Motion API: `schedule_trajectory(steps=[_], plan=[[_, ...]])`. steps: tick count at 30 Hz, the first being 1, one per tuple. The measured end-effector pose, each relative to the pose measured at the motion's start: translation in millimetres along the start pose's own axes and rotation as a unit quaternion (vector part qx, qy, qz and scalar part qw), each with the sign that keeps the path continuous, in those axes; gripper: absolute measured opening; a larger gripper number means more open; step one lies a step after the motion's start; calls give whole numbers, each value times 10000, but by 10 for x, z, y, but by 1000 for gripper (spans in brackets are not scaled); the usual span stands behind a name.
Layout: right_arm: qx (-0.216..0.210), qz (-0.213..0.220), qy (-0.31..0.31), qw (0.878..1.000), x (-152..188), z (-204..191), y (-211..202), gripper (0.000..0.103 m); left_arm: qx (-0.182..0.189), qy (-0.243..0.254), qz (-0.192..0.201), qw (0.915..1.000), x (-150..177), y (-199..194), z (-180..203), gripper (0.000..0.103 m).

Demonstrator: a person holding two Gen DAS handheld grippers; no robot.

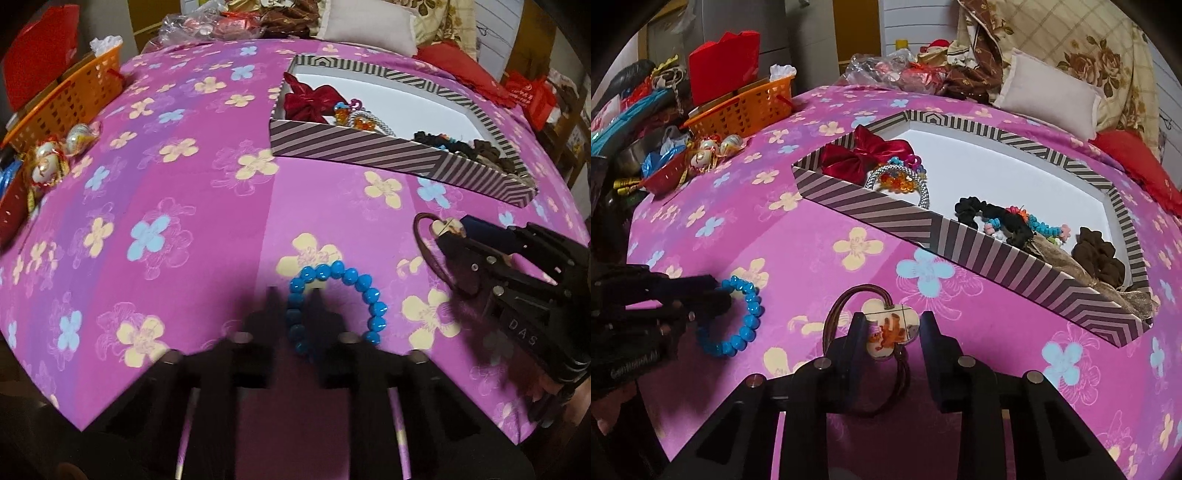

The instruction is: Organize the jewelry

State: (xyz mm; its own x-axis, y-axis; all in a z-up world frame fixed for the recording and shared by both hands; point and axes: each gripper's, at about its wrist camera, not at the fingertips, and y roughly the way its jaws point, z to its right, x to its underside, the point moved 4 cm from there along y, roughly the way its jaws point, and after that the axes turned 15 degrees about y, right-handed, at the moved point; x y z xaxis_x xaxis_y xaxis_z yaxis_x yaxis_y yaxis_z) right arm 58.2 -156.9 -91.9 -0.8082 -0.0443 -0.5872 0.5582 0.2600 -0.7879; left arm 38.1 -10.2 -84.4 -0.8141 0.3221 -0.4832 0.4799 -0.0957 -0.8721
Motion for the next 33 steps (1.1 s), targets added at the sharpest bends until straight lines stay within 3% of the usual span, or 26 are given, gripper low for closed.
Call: schedule_trajectory(steps=[5,15,33], plan=[[-83,87,114,9999,52,-17,-117,28,431,-224,70,9988,13,-66,-41,8],[-187,380,331,9986,62,-22,-500,28,681,-125,560,9960,-29,-510,-8,8],[-214,828,405,9955,-56,-3,-966,28,394,204,987,9941,-304,-982,128,8]])
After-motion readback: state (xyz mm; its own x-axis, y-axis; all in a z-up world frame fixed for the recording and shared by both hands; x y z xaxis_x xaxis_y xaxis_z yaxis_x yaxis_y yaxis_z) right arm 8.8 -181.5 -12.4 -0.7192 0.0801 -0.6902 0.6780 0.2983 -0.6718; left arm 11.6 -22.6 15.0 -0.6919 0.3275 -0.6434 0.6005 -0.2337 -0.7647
